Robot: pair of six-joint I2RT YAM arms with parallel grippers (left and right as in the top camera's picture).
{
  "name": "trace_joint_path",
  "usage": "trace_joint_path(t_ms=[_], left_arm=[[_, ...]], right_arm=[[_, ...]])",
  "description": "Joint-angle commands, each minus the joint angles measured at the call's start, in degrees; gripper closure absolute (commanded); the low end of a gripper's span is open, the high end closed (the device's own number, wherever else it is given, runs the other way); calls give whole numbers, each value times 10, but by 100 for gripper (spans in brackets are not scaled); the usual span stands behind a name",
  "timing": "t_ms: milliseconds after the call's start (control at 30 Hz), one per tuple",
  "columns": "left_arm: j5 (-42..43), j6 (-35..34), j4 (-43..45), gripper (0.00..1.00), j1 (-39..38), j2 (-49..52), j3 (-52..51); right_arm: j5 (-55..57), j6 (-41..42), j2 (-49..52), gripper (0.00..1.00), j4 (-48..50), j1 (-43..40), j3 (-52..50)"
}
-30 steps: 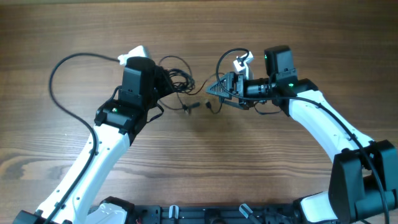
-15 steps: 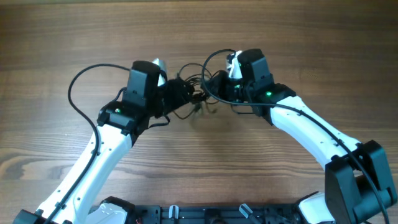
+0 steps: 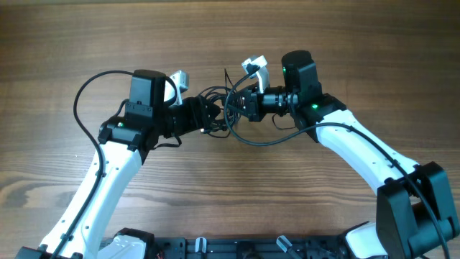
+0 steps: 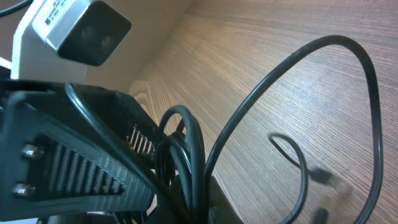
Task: Untangle cables
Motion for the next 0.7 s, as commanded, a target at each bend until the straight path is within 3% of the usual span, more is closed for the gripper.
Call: trace_joint_path(t_ms=[0,167,267,367,433,467,500,533,667], left_arm=[[12,-6,-6,45,1,2,3],[10,-155,-29,41,1,2,3],[-40,-163,-32,47,1,3,3],[-93,-208,-16,73,-1,26,3],[-93,-210,26,79,-15,57,3],[-93,-209,43,94,-25,75,3],[-94,-209,47,96,-29,84,3],[-97,-207,46,96,-29,87,3],[-103,-123,43,96,28,48,3]], right_arm=[[-22,43,6,96,18,-3,2],[-3,94,6,95,19,-3,2],[-9,120,6,95,18,-2,2],[-21,153,6,95,18,-2,2],[-24,152,6,94,18,-2,2],[-24,150,6,93,18,-2,2],[-20,149,6,90,17,-3,2],[-14,143,6,85,15,-3,2],[74,129,6,29,-56,-3,2]])
